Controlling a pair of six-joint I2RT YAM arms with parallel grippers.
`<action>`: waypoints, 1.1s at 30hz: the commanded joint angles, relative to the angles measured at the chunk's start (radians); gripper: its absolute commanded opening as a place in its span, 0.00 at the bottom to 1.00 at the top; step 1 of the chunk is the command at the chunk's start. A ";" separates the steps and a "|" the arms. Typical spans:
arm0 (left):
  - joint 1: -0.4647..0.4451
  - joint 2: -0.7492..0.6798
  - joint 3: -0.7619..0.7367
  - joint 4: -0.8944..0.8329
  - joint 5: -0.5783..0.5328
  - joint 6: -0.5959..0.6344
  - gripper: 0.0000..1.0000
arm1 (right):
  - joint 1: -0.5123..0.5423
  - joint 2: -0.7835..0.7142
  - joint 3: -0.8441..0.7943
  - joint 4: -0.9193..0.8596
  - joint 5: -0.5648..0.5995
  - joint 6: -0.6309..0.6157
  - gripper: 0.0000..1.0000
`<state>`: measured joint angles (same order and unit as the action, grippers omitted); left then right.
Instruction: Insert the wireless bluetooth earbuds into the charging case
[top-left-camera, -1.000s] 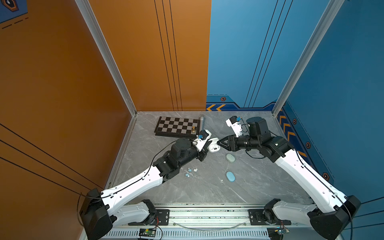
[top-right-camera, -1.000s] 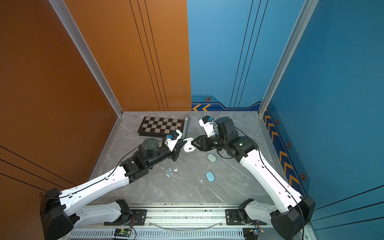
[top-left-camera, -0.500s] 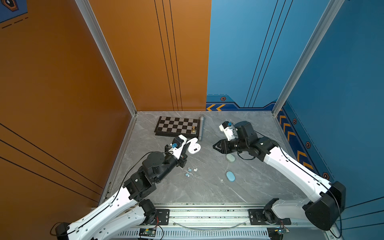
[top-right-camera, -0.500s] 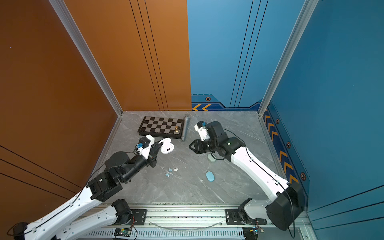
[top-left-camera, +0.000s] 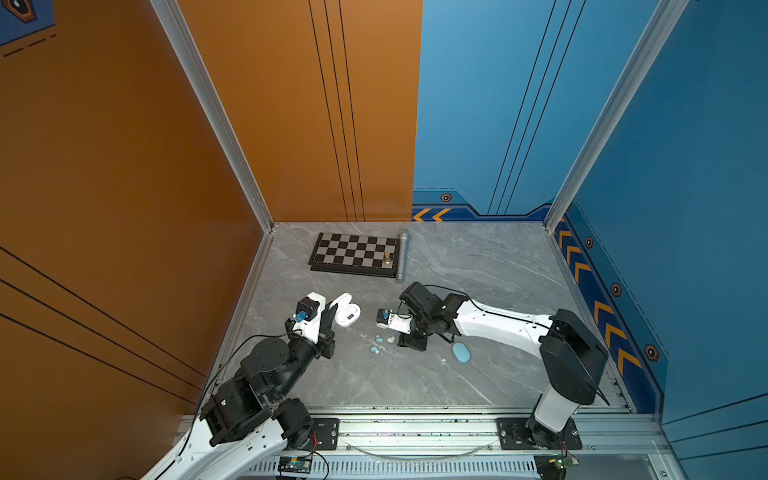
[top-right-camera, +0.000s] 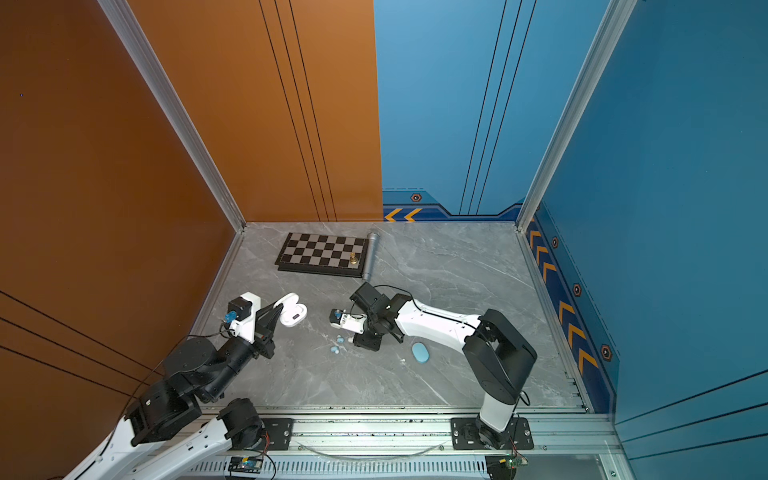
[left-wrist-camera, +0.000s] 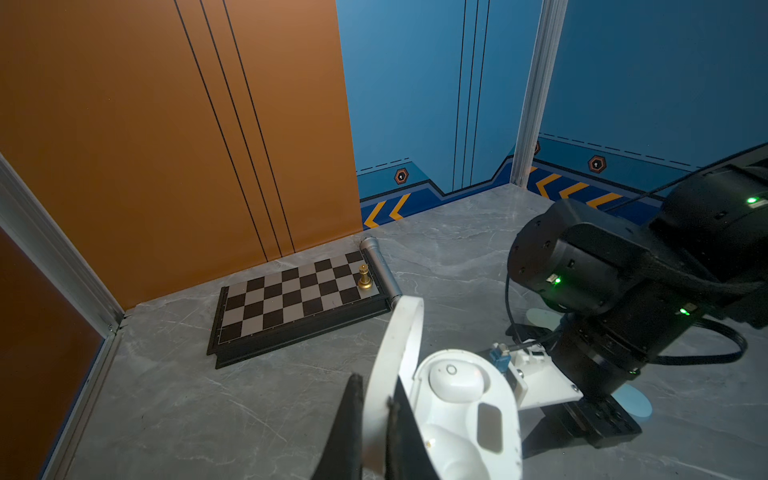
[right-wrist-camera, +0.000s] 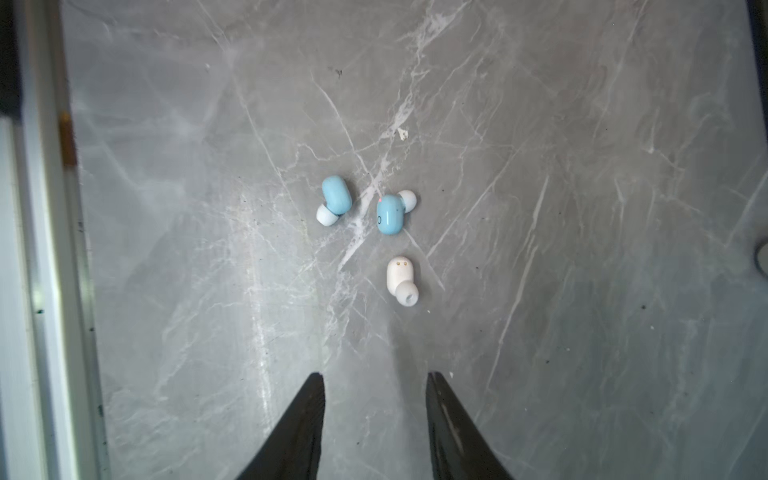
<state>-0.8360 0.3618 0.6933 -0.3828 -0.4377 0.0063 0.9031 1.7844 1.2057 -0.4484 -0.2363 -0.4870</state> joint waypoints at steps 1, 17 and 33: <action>0.008 0.005 -0.010 -0.028 -0.033 -0.015 0.00 | 0.013 0.069 0.057 0.033 0.082 -0.129 0.44; 0.011 0.051 0.004 -0.029 -0.027 -0.027 0.00 | 0.034 0.225 0.137 0.051 0.116 -0.182 0.41; 0.015 0.096 0.031 -0.024 0.002 0.004 0.00 | 0.004 0.130 0.065 0.030 0.084 -0.082 0.13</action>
<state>-0.8314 0.4488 0.6930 -0.4137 -0.4480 -0.0048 0.9276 1.9823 1.3106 -0.3897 -0.1303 -0.6193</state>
